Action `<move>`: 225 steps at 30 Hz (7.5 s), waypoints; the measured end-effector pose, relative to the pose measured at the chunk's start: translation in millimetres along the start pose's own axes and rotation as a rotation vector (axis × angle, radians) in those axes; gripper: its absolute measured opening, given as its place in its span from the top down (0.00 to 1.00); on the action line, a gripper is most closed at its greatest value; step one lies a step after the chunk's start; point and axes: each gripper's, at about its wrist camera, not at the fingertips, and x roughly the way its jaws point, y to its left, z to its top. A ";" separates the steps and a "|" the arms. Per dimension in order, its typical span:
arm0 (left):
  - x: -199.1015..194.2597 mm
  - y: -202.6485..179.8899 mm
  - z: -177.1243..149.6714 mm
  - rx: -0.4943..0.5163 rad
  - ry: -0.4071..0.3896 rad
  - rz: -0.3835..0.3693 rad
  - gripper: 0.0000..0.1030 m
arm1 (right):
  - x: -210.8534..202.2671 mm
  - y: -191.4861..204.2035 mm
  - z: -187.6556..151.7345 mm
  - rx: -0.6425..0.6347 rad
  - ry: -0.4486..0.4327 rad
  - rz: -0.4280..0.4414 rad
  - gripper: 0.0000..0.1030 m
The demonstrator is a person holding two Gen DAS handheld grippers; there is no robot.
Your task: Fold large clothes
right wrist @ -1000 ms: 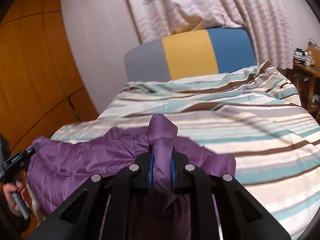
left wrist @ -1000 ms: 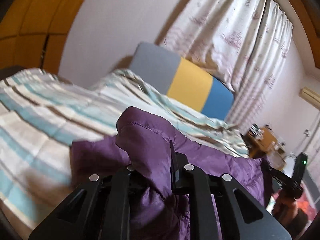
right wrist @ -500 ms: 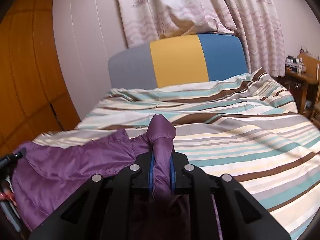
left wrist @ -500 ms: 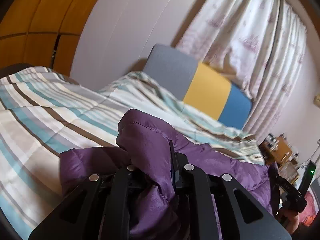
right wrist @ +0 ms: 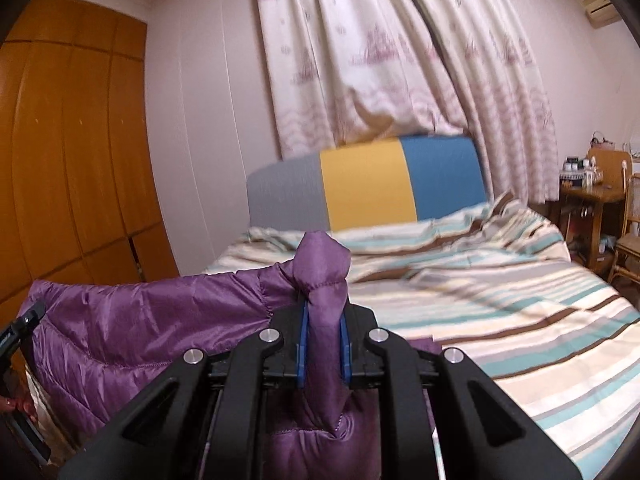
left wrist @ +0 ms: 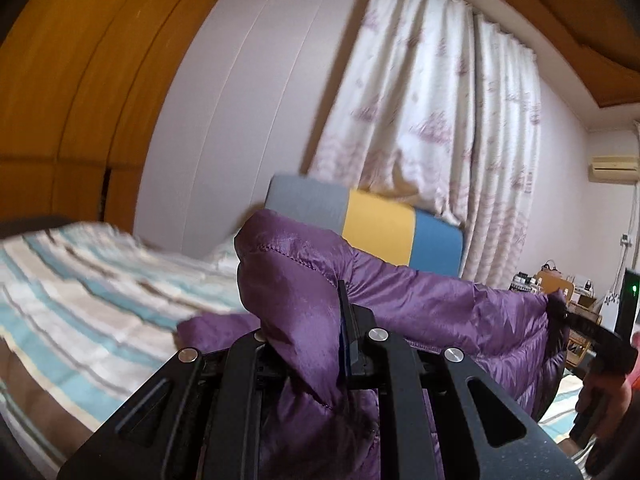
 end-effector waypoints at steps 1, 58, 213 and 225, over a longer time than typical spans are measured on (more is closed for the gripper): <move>0.8 -2.4 4.1 0.016 -0.011 0.004 0.86 | -2.0 0.9 3.8 0.003 -0.012 0.004 0.89; 217.6 82.1 -48.5 -0.340 0.488 0.216 0.44 | 189.8 -53.5 -57.3 0.153 0.468 -0.197 0.41; 152.4 -261.4 -94.8 0.657 0.424 -0.235 0.80 | 2.3 -121.4 -51.0 0.290 0.344 -0.486 0.19; 159.4 -289.5 -140.8 0.596 0.571 -0.338 0.80 | 4.3 -134.4 -67.9 0.233 0.399 -0.640 0.19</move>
